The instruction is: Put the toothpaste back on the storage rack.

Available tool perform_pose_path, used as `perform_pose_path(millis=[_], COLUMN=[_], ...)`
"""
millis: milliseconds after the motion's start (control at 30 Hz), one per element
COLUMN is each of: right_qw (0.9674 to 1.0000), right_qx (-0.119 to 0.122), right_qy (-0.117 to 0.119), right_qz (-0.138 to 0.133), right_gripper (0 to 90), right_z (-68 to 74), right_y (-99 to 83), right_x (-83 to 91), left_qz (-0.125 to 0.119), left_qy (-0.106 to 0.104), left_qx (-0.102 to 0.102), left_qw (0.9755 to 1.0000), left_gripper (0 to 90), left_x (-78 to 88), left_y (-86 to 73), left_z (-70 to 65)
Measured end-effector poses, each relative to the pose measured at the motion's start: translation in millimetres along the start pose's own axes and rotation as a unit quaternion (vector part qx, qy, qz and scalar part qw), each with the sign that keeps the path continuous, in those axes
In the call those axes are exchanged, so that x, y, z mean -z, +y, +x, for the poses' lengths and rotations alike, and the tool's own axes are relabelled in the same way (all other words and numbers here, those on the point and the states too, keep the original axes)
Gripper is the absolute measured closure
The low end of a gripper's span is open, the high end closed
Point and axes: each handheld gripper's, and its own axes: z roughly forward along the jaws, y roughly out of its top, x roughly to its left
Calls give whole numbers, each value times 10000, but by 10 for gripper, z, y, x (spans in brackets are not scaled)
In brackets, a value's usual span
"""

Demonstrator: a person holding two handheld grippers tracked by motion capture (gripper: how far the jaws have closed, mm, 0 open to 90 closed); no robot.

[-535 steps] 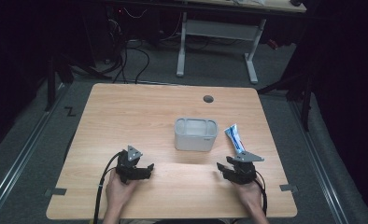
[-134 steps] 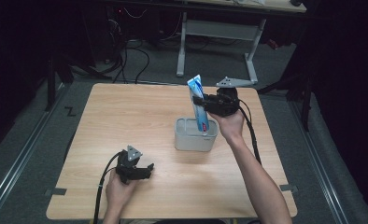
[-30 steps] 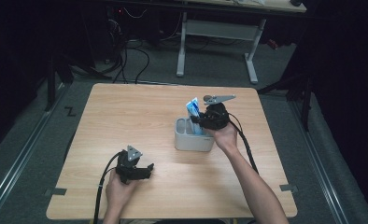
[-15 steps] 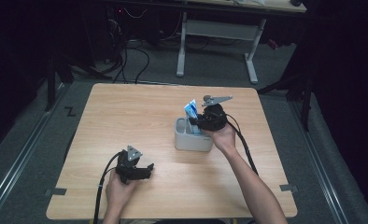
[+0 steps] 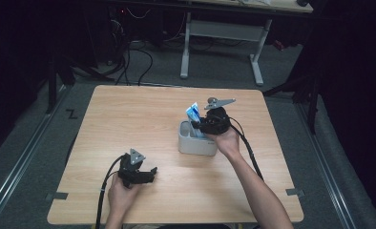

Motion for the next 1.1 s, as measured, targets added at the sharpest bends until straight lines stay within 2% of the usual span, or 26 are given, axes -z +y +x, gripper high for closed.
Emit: perform_pose_path(millis=[67, 167, 367, 667, 833, 1100], right_qw=[10000, 9999, 9999, 9995, 9989, 9982], right_qx=[-57, -42, -36, -57, -167, -185], right_qy=[17, 11, -47, -79, -56, -124], right_qz=[-29, -130, -162, -314, -443, -561], right_gripper=[645, 608, 547, 522, 550, 550], right_z=[0, 10, 13, 28, 0, -22], right_y=[2, 13, 16, 26, 4, -14], right_x=[5, 37, 87, 197, 258, 358], left_qz=[0, 1, -1, 3, 3, 2], left_qy=[0, 0, 1, 1, 1, 1], left_qx=[0, -1, 1, -1, -1, -1], left_qw=[10000, 10000, 10000, 10000, 10000, 10000], left_gripper=[166, 166, 165, 166, 165, 166], left_x=[0, 0, 0, 0, 0, 0], left_y=[0, 0, 0, 0, 0, 0], left_z=[0, 0, 0, 0, 0, 0])
